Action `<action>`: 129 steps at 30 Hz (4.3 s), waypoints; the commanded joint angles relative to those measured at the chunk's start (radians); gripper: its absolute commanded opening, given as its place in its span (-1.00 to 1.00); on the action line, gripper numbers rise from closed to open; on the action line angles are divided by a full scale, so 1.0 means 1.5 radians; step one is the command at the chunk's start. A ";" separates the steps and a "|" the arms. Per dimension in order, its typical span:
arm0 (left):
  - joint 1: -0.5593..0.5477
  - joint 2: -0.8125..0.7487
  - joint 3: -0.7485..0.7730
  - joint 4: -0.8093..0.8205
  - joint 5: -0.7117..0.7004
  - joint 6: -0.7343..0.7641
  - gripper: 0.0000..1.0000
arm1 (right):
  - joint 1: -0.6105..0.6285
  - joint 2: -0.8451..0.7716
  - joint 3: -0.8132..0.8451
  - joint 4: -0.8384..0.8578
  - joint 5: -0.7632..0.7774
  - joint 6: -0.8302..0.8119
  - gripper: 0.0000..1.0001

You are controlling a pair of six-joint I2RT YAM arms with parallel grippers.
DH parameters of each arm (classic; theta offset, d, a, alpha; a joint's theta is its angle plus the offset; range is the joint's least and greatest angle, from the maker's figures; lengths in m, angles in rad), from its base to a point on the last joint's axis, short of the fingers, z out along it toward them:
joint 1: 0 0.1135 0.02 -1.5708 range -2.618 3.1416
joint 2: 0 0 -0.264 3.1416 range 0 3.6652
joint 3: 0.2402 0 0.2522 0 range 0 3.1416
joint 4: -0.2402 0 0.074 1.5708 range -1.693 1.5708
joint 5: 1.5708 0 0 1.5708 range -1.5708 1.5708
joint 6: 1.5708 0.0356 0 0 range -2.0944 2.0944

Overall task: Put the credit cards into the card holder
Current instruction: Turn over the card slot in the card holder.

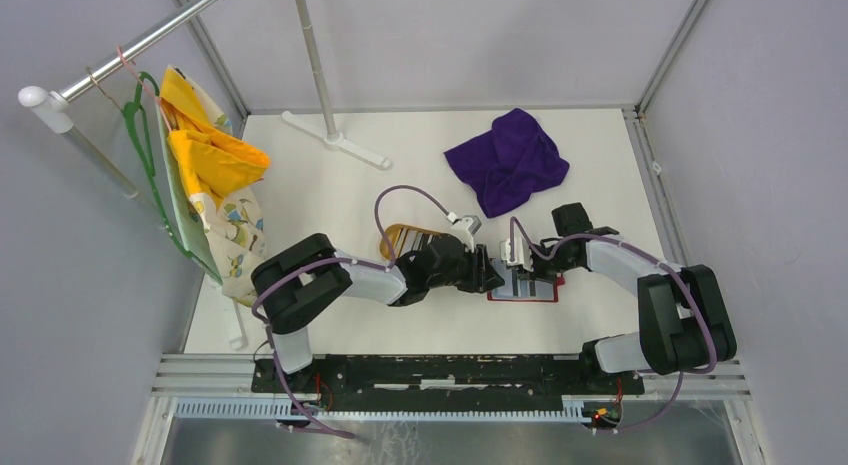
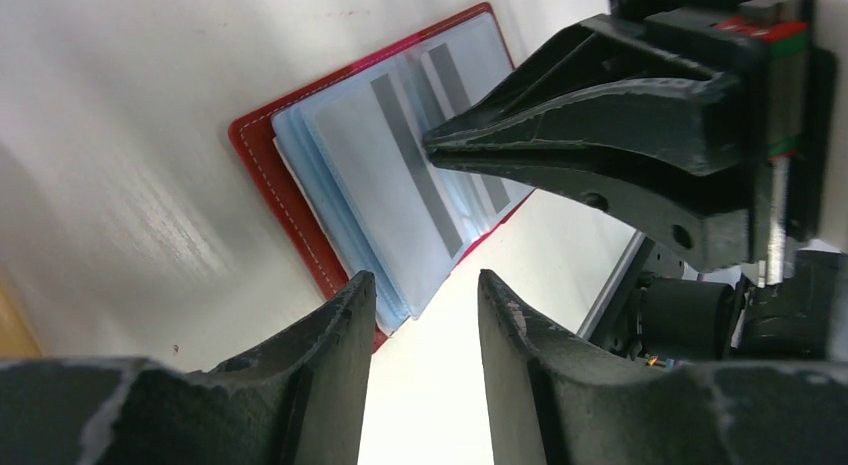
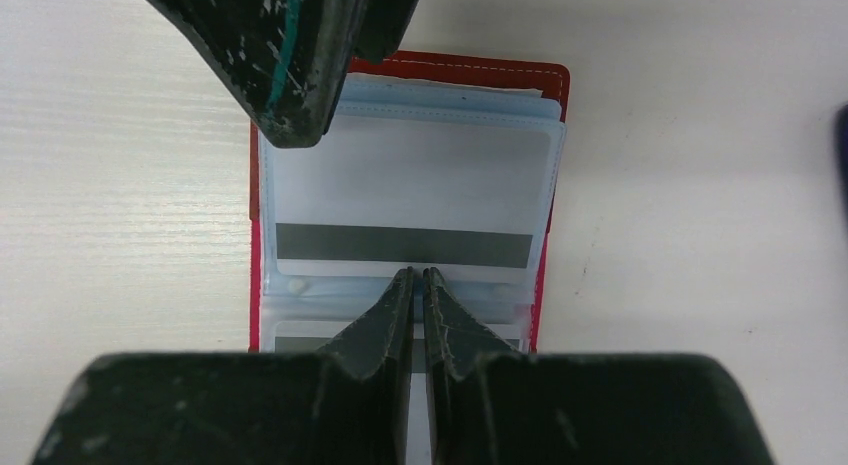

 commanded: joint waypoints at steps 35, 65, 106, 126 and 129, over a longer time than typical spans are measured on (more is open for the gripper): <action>0.006 0.018 0.062 -0.055 -0.015 -0.005 0.03 | 0.010 0.025 0.005 -0.016 0.028 -0.003 -0.77; -0.012 0.006 0.077 -0.058 -0.016 0.001 0.03 | 0.010 0.025 0.005 -0.018 0.027 -0.001 -0.76; -0.013 0.022 0.122 -0.099 -0.032 0.030 -0.01 | 0.010 0.032 0.007 -0.023 0.030 -0.001 -0.76; -0.010 0.056 0.161 -0.149 -0.046 0.042 0.04 | 0.010 0.033 0.008 -0.025 0.029 -0.002 -0.76; -0.011 0.057 0.161 -0.152 -0.047 0.042 0.04 | 0.011 0.033 0.008 -0.026 0.030 -0.002 -0.76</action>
